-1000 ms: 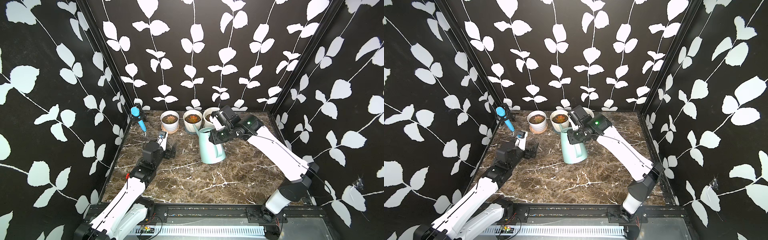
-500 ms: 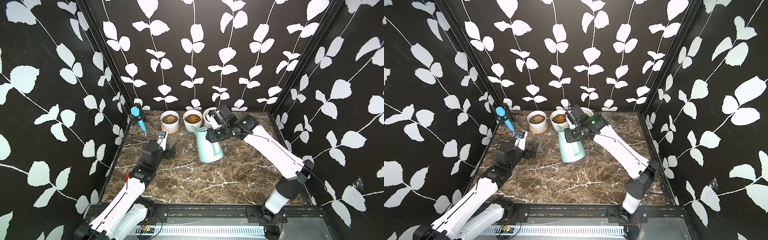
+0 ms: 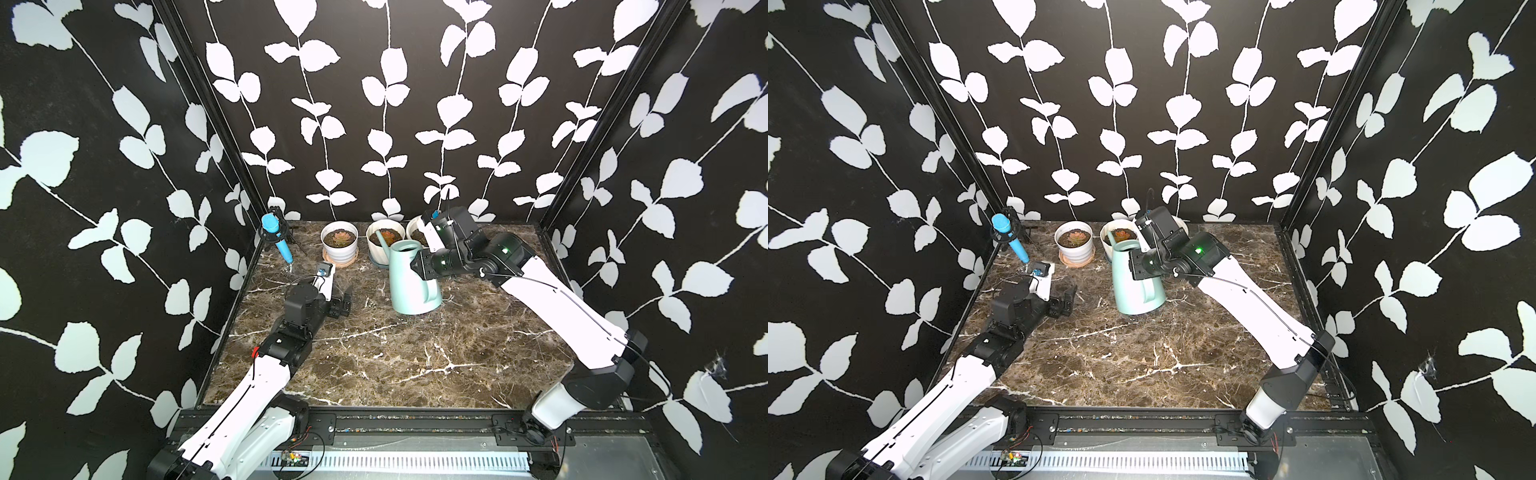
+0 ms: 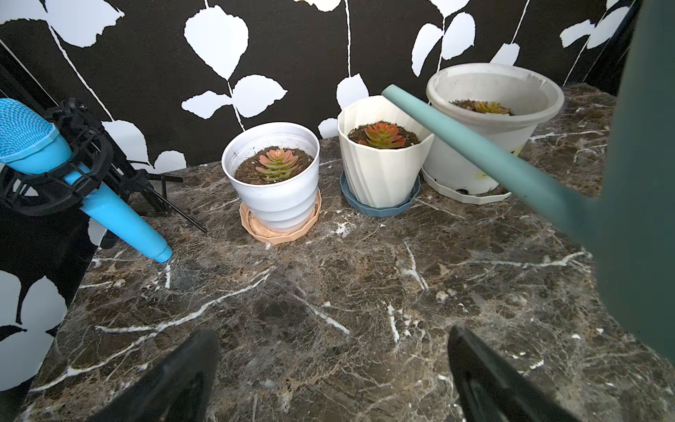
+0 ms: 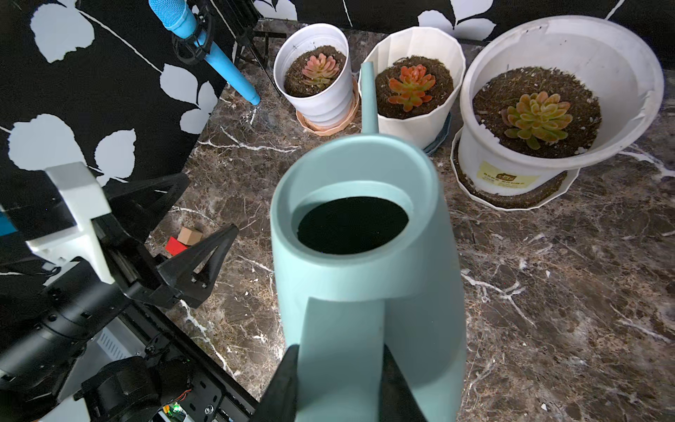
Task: Water the succulent around the soil edge
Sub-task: Water the soil of the potted plant with water, then place the watering can at the center of the board.
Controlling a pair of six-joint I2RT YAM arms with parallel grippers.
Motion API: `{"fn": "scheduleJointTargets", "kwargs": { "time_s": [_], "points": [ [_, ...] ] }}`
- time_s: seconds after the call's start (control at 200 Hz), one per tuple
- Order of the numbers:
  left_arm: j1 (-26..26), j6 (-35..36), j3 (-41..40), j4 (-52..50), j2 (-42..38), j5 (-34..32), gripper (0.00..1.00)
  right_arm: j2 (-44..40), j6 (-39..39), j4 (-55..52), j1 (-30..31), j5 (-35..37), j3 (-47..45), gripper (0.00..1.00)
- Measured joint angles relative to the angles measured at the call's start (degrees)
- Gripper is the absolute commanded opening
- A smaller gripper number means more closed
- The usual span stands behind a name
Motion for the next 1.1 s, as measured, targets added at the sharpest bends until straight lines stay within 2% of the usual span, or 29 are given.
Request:
{"fn": "scheduleJointTargets", "kwargs": {
  "time_s": [0.075,0.15,0.345,0.445,0.52,0.635,0.76,0.885,1.1],
  "points": [
    [-0.09,0.0,0.0,0.0,0.0,-0.02,0.99,0.17,-0.04,1.27,0.02,0.42,-0.76,0.0],
    [-0.13,0.0,0.0,0.0,0.0,-0.02,0.99,-1.53,-0.09,6.19,0.39,1.42,-5.86,0.0],
    [-0.15,-0.04,0.0,0.0,-0.07,-0.9,0.99,-12.11,-1.57,24.96,4.13,7.26,-29.92,0.0],
    [-0.15,-0.26,0.0,-0.04,-0.59,-2.27,0.99,-18.03,-5.4,37.51,9.18,13.05,-43.06,0.0],
    [-0.15,-0.87,0.0,-0.33,-1.73,-3.63,0.99,-19.41,-9.4,45.31,13.51,17.92,-49.05,0.0],
    [-0.15,-2.75,0.02,-1.33,-4.83,-5.77,0.99,-17.77,-15.15,54.4,18.82,24.41,-52.57,0.0],
    [-0.15,-6.51,0.52,-4.09,-9.16,-7.8,0.99,-15.17,-18.29,65.7,21.62,29.88,-55.98,0.0],
    [-0.15,-12.35,0.76,-8.0,-15.82,-9.79,0.99,-11.78,-18.34,74.6,21.9,34.67,-59.06,0.0],
    [-0.15,-22.05,-1.11,-14.62,-31.28,-11.19,0.94,-5.95,-14.51,83.27,22.01,38.86,-61.33,0.0]
  ]
}}
